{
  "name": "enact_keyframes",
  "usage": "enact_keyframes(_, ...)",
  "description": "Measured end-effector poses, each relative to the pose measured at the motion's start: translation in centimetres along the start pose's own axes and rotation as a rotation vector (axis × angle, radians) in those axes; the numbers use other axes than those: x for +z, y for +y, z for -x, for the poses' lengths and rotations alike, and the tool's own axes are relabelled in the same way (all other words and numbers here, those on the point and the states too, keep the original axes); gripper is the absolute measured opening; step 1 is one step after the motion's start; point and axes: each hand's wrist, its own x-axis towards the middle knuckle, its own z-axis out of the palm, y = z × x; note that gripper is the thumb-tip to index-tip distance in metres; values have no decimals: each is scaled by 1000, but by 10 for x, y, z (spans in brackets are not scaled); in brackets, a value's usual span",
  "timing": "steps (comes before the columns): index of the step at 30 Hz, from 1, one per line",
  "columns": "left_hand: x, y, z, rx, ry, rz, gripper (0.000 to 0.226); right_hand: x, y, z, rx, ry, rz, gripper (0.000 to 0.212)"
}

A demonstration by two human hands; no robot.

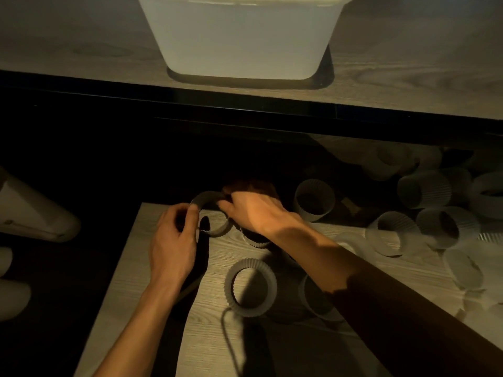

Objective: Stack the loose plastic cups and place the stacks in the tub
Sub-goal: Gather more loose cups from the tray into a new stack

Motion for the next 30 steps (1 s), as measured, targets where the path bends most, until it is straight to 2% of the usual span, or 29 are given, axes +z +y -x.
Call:
enact_keyframes(3, 3, 9, -2, 66, 27, -14, 31, -8, 11, 12, -20, 66, -83, 36)
enact_keyframes(6, 8, 28, -4, 209, 66, -206, 31, -24, 34, 25, -12, 114, -208, 46)
enact_keyframes(9, 16, 52, -3, 294, 137, -434, 25, -28, 59, 26, -59, 279, -143, 25)
enact_keyframes(13, 39, 98, 2, 236, -127, -277, 30, -44, 101, 39, 9, 480, -195, 15)
enact_keyframes(16, 64, 134, 4, 408, -236, -304, 34, -60, 136, 58, 92, 763, 15, 22)
enact_keyframes(18, 84, 159, 3, 503, -310, -318, 36, -67, 164, 66, 213, 858, 120, 33)
enact_keyframes(20, 105, 183, 1, 533, -378, -357, 36, -81, 187, 65, 358, 820, 150, 49)
enact_keyframes(24, 145, 214, 10, 590, -480, -421, 35, -97, 215, 77, 487, 559, 117, 68)
enact_keyframes(26, 159, 221, 16, 600, -510, -468, 37, -98, 222, 100, 580, 381, -5, 57)
enact_keyframes(27, 166, 224, 19, 601, -529, -478, 39, -97, 222, 117, 647, 237, -149, 47)
enact_keyframes(28, 169, 226, 20, 590, -541, -472, 41, -100, 217, 124, 641, 112, -190, 38)
enact_keyframes(30, 180, 228, 23, 574, -555, -466, 47, -99, 216, 142, 644, 7, -162, 30)
